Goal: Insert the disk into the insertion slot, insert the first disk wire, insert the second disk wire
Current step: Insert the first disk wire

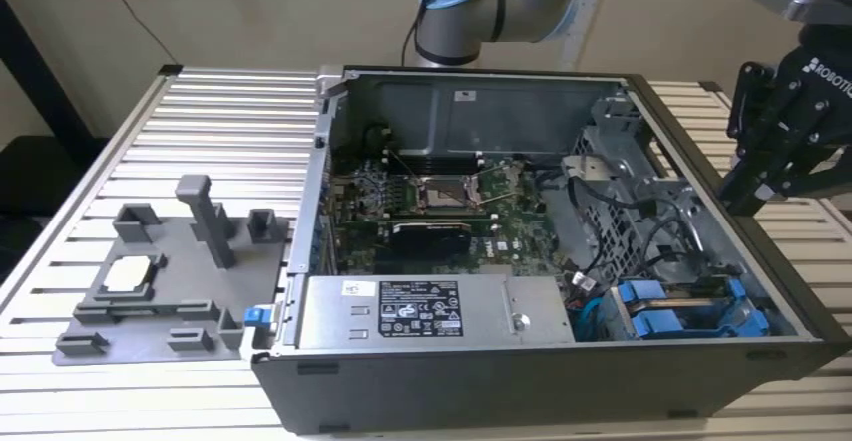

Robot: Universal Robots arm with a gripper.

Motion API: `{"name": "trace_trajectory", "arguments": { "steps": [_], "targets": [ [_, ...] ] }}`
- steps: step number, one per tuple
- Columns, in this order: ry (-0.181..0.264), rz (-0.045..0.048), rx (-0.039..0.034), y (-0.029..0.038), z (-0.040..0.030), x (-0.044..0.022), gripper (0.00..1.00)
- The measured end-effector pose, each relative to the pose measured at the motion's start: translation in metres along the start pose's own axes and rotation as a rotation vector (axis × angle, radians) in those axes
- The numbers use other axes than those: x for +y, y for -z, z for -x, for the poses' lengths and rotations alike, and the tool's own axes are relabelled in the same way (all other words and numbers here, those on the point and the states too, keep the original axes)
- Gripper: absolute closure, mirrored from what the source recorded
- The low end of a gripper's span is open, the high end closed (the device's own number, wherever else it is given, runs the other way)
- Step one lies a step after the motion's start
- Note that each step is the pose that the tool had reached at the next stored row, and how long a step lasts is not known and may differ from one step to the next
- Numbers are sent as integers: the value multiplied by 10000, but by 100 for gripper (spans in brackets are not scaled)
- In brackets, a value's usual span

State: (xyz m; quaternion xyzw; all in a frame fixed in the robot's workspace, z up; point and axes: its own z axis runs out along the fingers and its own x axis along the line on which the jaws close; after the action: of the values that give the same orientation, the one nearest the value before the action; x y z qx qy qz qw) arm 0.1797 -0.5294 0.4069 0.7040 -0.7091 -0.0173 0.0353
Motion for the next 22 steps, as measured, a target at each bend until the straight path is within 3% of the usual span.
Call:
{"name": "trace_trajectory", "arguments": {
  "steps": [6, 13, 22],
  "targets": [
    [0, 0, 3, 2, 65, 2, 74],
    [0, -2, 3, 1, 80, 17, 74],
    [-3, -111, -5, -6, 80, 109, 74]
  ]
}}
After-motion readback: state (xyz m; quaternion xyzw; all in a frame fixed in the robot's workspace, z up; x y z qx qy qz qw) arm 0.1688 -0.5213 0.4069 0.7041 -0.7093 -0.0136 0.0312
